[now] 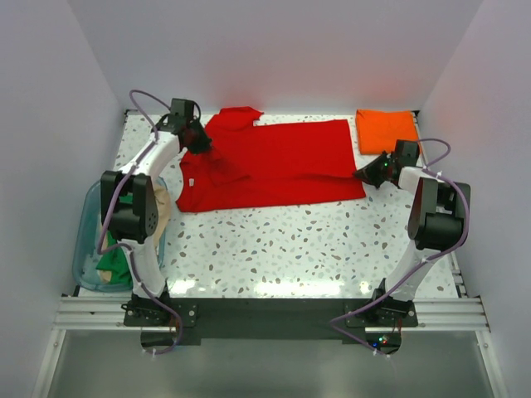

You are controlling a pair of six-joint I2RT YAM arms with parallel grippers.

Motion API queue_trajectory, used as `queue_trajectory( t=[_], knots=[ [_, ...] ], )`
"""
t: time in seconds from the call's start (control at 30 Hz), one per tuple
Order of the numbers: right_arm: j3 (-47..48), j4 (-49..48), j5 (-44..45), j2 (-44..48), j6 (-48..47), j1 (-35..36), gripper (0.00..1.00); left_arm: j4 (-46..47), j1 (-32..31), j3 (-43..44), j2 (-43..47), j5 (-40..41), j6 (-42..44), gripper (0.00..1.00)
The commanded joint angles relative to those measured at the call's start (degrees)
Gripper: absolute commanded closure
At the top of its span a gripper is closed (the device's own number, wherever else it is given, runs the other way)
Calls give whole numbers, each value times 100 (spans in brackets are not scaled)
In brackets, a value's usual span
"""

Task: Fold and stack the t-shirts
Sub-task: Fold the tshirt

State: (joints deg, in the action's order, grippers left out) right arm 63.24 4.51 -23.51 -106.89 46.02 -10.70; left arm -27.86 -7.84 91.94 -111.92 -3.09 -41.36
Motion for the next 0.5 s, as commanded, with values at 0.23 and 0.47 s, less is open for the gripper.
queue_trajectory(
  t=[0.23, 0.47],
  knots=[
    [82, -196, -4, -130, 3, -55, 100, 114, 72, 535, -295, -113, 111, 100],
    [276, -135, -13, -270, 30, -55, 96, 158, 107, 553, -383, -42, 111, 100]
  ],
)
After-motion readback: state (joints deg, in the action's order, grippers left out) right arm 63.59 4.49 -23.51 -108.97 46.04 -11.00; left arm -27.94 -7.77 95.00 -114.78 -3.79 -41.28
